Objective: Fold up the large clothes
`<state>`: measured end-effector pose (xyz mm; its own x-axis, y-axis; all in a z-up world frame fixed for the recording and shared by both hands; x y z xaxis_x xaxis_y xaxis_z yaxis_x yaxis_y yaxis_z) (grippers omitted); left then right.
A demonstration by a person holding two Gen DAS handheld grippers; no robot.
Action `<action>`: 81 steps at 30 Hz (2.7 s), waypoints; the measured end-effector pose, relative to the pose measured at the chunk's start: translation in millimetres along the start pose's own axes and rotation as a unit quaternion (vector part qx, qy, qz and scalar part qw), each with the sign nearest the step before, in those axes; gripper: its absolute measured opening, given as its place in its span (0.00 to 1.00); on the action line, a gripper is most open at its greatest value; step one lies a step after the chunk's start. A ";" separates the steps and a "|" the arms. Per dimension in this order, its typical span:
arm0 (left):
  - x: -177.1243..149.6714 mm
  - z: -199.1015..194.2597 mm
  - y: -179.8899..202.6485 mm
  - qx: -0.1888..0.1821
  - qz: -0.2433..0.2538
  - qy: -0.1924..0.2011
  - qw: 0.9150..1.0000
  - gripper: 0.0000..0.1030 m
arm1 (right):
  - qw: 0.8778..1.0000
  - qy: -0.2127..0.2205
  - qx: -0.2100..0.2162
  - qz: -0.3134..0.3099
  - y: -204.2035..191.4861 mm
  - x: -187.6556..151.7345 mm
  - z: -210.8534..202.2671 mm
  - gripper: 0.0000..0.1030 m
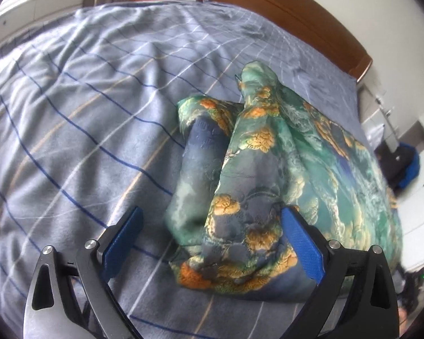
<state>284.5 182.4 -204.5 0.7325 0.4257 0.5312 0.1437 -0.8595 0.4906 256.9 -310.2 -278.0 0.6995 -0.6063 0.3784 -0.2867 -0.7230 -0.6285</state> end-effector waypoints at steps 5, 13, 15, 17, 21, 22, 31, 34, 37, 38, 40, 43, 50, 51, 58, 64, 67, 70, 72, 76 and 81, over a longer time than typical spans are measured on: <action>5.1 -44.1 45.5 0.043 0.109 0.035 0.993 0.92 | 0.999 0.005 0.010 0.036 1.7 -0.3 -2.2 0.80; -23.8 13.2 235.0 -0.082 0.280 -0.070 0.954 0.95 | 1.000 0.002 0.005 0.010 -7.8 -8.8 -3.0 0.85; -13.6 50.2 254.6 -0.042 0.299 -0.074 0.951 0.95 | 1.000 -0.001 0.004 0.004 -9.0 -11.9 -4.0 0.85; -9.8 76.2 260.5 -0.026 0.290 -0.082 0.953 0.95 | 1.000 -0.003 0.005 0.000 -8.4 -13.4 -6.1 0.85; -40.3 92.9 247.8 -0.011 0.287 -0.106 0.952 0.91 | 1.000 -0.004 0.012 -0.001 -3.2 -18.1 -14.4 0.84; -49.6 87.8 245.2 -0.014 0.295 -0.106 0.949 0.92 | 1.000 -0.004 0.013 -0.002 -2.4 -18.7 -15.5 0.85; -129.1 9.9 268.2 -0.075 0.404 -0.082 0.908 0.96 | 0.999 0.011 0.035 -0.007 -8.6 -13.1 -6.3 0.89; -117.5 8.7 291.3 -0.125 0.378 -0.087 0.913 0.95 | 0.997 0.024 0.047 0.055 -2.5 -0.2 2.3 0.91; -111.6 2.6 305.0 -0.145 0.351 -0.110 0.918 0.94 | 0.990 0.040 0.040 0.131 8.4 14.8 8.5 0.53; -106.2 -5.3 314.4 -0.172 0.334 -0.127 0.918 0.94 | 0.991 0.049 0.029 0.121 5.7 17.5 4.4 0.43; -100.8 -22.9 332.0 -0.225 0.313 -0.154 0.910 0.94 | 0.996 0.092 -0.016 0.018 -24.6 21.3 -18.2 0.30; -88.0 -36.8 364.1 -0.280 0.292 -0.195 0.894 0.94 | 0.963 0.168 -0.078 -0.198 -101.4 3.3 -56.8 0.28; -73.9 -63.6 393.9 -0.300 0.310 -0.220 0.875 0.95 | 0.852 0.225 -0.098 -0.463 -221.7 -80.3 -75.8 0.28; -74.4 -63.4 388.8 -0.286 0.315 -0.224 0.877 0.95 | 0.835 0.226 -0.100 -0.491 -231.9 -95.1 -74.4 0.28; -75.3 -55.9 345.9 -0.164 0.340 -0.215 0.901 0.91 | 0.729 0.243 -0.140 -0.624 -274.7 -158.1 -47.6 0.27; -45.8 -54.7 303.2 -0.132 0.323 -0.193 0.917 0.28 | 0.739 0.200 -0.110 -0.634 -292.5 -177.0 -38.1 0.44; -11.8 -67.1 277.9 -0.151 0.288 -0.177 0.929 0.28 | 0.800 0.141 0.006 -0.583 -301.3 -182.5 -64.2 0.66; 20.8 -78.1 238.7 -0.171 0.249 -0.163 0.939 0.28 | 0.850 0.122 0.070 -0.508 -296.3 -167.5 -94.2 0.65; 32.2 -75.3 219.0 -0.173 0.232 -0.158 0.944 0.29 | 0.875 0.126 0.062 -0.464 -285.8 -140.7 -98.1 0.65; 46.4 -57.8 169.7 -0.181 0.176 -0.149 0.956 0.29 | 0.895 0.109 0.029 -0.431 -281.3 -101.7 -62.6 0.54; 44.1 -33.5 91.0 -0.154 0.119 -0.148 0.970 0.33 | 0.903 0.021 0.027 -0.428 -310.6 -111.3 36.6 0.39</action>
<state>307.6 132.4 -113.3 0.8858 0.0860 0.4560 -0.2260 -0.7782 0.5859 292.0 -6.1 -149.8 0.6238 0.1554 0.7660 0.3814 -0.9159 -0.1249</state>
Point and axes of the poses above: each gripper's, at about its wrist camera, not at the fingertips, and z roughly the way its jaws point, y to its right, x to its top, the point moved 10 cm from there along z, roughly the way its jaws point, and after that the axes turned 8 degrees about -x, right-handed, at the moved point
